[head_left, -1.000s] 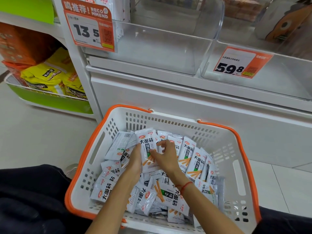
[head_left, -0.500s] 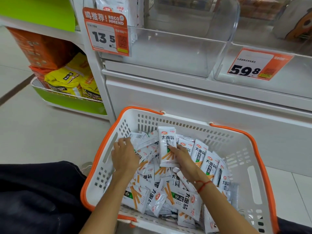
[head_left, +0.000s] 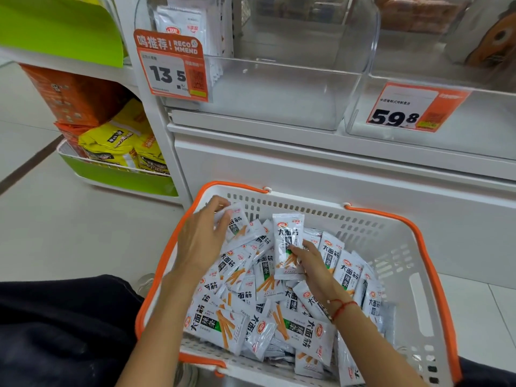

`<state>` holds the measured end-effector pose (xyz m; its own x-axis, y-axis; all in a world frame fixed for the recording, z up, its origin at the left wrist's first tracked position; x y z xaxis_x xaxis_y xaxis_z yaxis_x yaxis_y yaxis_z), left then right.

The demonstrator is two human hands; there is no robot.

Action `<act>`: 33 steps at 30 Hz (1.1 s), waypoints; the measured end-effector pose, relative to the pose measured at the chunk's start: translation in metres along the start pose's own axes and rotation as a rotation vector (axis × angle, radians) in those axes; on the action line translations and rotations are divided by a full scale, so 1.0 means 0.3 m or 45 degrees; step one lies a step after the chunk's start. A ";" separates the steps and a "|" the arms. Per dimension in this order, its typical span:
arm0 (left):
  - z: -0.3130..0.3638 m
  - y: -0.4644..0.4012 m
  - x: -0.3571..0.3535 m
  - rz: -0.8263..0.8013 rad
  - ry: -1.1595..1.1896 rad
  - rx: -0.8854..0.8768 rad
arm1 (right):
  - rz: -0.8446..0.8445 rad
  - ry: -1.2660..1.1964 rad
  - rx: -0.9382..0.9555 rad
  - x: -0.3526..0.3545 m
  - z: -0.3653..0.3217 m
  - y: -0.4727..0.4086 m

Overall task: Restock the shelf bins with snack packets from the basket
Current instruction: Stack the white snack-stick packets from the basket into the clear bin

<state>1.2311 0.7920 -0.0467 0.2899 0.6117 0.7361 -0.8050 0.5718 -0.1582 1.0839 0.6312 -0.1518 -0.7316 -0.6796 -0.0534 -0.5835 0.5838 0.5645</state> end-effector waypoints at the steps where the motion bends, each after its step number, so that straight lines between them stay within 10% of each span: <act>1: 0.017 -0.017 0.023 -0.151 0.160 0.042 | -0.002 0.002 0.007 -0.003 -0.003 0.001; 7: 0.076 -0.053 -0.041 -0.637 0.512 0.024 | -0.192 0.017 -0.048 -0.065 -0.051 0.050; 20: 0.046 0.026 -0.206 0.364 0.278 0.249 | -0.302 -0.032 -0.049 -0.190 -0.058 0.120; 33: 0.174 -0.096 -0.028 -0.268 0.843 0.680 | -0.398 0.355 0.525 -0.215 -0.315 0.230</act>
<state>1.2248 0.7417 -0.0141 0.5671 0.8088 0.1560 -0.7878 0.4774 0.3892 1.1243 0.6733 -0.0315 -0.4149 -0.9060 0.0843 -0.8866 0.4234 0.1864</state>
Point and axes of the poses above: each hand's wrist, its own y-axis away from the middle knuckle, its own x-axis out of the back of the hand, z = x × y, the point moved 2 cm from there along -y, towards the middle knuckle, and after that the axes turned 1 degree about x, right-handed, at the moved point
